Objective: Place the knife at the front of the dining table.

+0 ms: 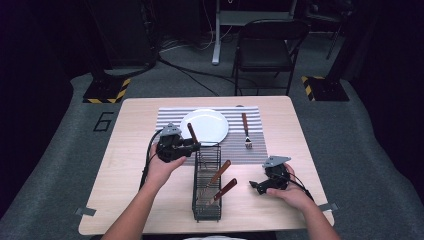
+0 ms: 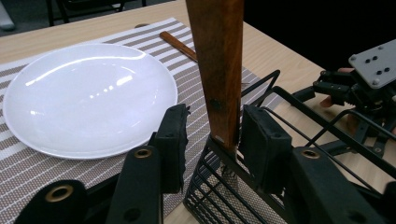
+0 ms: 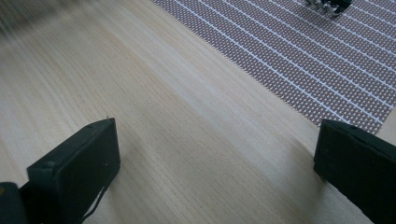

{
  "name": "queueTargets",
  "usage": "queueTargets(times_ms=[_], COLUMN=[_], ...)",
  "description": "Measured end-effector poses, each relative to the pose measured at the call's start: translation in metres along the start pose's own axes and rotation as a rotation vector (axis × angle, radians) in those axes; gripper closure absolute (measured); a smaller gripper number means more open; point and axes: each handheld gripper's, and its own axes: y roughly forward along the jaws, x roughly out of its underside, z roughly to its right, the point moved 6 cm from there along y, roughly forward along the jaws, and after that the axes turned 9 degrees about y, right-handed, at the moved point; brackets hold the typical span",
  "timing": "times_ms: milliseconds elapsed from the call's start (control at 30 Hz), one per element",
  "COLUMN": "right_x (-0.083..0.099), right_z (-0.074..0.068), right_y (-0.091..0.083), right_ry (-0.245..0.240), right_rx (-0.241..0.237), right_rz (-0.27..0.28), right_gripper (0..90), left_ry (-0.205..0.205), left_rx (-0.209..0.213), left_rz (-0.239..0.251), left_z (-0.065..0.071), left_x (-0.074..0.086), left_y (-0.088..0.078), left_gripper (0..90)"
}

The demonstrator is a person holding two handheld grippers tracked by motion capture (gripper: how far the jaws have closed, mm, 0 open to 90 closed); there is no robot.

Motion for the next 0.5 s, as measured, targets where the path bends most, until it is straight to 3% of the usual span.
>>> queueTargets(times_ms=[133,267,500], right_x=[0.0,0.0,0.0], right_z=[0.0,0.0,0.0], right_y=[0.0,0.0,0.0], right_ry=[-0.001,-0.002,-0.002], right_rx=[0.0,-0.001,-0.001], right_rz=[0.001,-0.001,-0.001], right_gripper=[0.0,0.0,0.0], left_ry=[0.023,0.032,0.036], left_rx=[-0.006,-0.003,0.046], left_rz=[0.006,0.002,0.026], left_z=[0.004,0.005,0.012], left_x=[-0.001,-0.001,-0.002], left_y=[-0.001,-0.002,-0.004], left_gripper=[71.6,72.1,75.1])
